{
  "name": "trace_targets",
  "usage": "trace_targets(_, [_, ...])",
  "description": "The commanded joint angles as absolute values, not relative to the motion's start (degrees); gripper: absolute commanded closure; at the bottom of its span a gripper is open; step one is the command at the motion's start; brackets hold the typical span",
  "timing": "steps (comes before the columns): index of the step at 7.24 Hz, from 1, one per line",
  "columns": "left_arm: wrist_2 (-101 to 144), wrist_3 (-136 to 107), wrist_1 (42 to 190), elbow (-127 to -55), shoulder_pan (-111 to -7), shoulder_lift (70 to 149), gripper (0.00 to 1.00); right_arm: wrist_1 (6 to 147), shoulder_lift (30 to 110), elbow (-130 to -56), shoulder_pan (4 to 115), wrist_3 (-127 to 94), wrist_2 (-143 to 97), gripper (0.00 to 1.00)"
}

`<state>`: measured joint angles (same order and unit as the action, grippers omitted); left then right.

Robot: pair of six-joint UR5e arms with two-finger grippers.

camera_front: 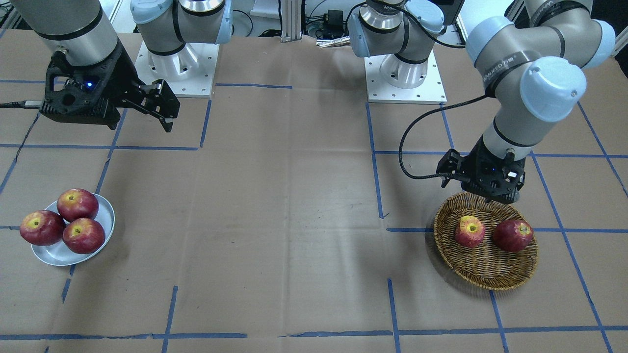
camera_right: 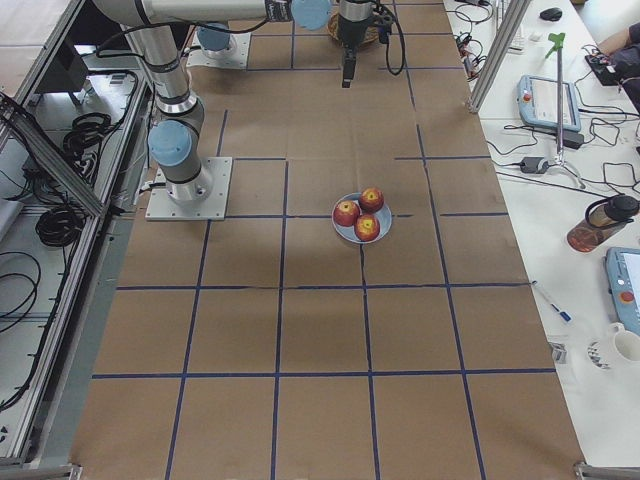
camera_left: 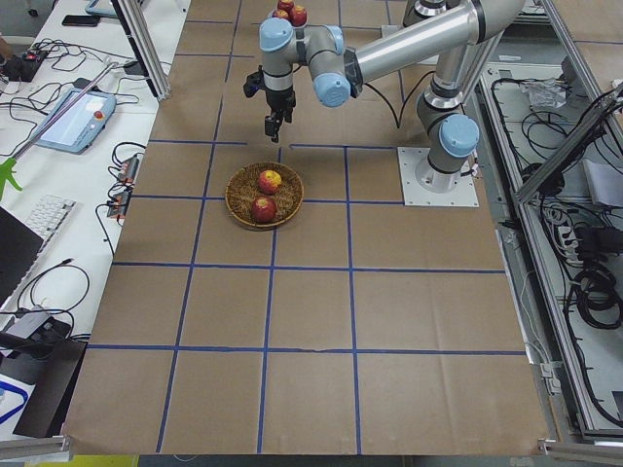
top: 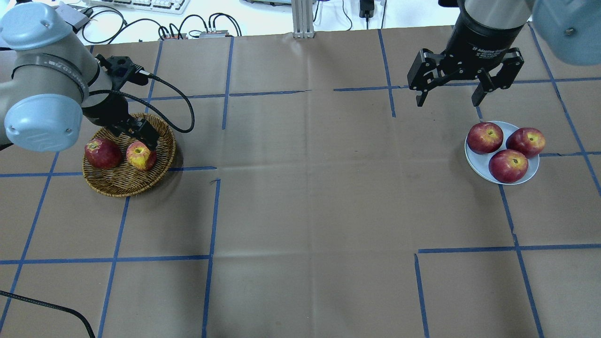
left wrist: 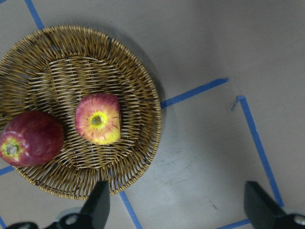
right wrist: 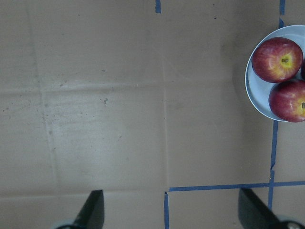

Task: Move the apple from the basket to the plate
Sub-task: 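Lower the left gripper into the basket onto the yellow-red apple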

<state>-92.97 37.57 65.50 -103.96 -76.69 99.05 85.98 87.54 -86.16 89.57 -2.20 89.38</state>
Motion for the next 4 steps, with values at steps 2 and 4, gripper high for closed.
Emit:
trace_targets(2, [-92.9,44.5,57.4,-104.7,-72.3,107.7,0.02,85.9,87.5,-86.2,89.6,-2.2,89.4,0.0])
trace_targets(4, [-92.8,45.2,55.3,-104.8,-71.1,111.4,0.02,86.0,87.5,-86.1,89.6,-2.2,89.4,0.0])
